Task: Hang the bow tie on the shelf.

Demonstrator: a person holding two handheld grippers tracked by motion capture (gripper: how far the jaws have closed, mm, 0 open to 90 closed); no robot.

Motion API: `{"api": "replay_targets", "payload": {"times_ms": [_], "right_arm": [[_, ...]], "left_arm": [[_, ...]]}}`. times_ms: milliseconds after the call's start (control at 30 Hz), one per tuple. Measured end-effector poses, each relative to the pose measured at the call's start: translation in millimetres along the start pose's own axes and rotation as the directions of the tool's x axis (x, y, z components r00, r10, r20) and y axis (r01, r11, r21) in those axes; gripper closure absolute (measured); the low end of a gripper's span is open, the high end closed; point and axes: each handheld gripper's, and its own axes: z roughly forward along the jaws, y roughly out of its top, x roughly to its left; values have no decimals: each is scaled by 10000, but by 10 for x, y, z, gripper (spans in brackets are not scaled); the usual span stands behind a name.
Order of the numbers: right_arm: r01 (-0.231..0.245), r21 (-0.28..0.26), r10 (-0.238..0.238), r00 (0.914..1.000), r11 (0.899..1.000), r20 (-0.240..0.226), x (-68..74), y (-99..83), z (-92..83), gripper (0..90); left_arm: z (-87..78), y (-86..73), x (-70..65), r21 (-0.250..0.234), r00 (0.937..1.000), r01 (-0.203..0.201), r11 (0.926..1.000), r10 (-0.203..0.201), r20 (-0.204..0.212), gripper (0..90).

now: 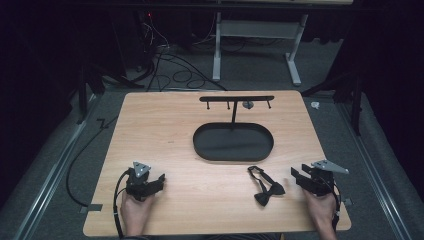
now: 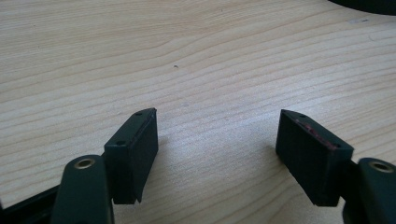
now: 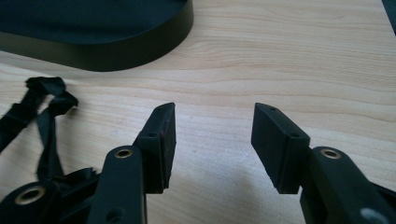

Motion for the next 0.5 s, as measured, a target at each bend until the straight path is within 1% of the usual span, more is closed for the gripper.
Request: {"api": "replay_targets", "payload": {"times_ms": [33,100,133,167,233,267,333,400,433,467,500], "right_arm": [[3,-17,-3,10000,10000,-33,21,0,-40,532],[46,-37,-47,10000,10000,-77,30,1,-53,536],[66,-39,-66,9998,10000,-172,56,3,-78,544],[165,-64,-166,9997,9998,-197,61,3,-82,547],[155,-68,-157,9996,9999,-233,76,2,-91,551],[180,-83,-183,9991,9998,-376,105,-1,-96,555],[179,-69,-182,9988,9998,-463,141,-1,-97,560],[289,-80,-293,9977,9996,-614,172,7,-94,575],[289,-80,-293,9977,9996,-614,172,7,-94,575],[352,-62,-356,9967,9994,-734,191,14,-92,583],[454,-35,-455,9942,9990,-976,236,26,-84,597]], "left_arm": [[0,0,0,-1,10000,0,10000,0,0,301],[0,0,0,-1,10000,-2,10000,2,0,301],[0,0,0,-2,10000,1,10000,-1,0,301],[0,0,0,0,10000,-1,10000,1,0,301],[0,0,0,-1,10000,0,10000,0,1,301],[0,0,0,-1,10000,-1,10000,1,1,301],[0,0,0,-1,10000,0,10000,0,3,301],[0,0,0,-2,10000,-1,10000,1,1,302],[0,0,0,-2,10000,-1,10000,1,1,301],[0,0,0,-1,10000,0,10000,0,1,301],[0,0,-1,-1,10000,-4,10000,4,-3,302]]}}
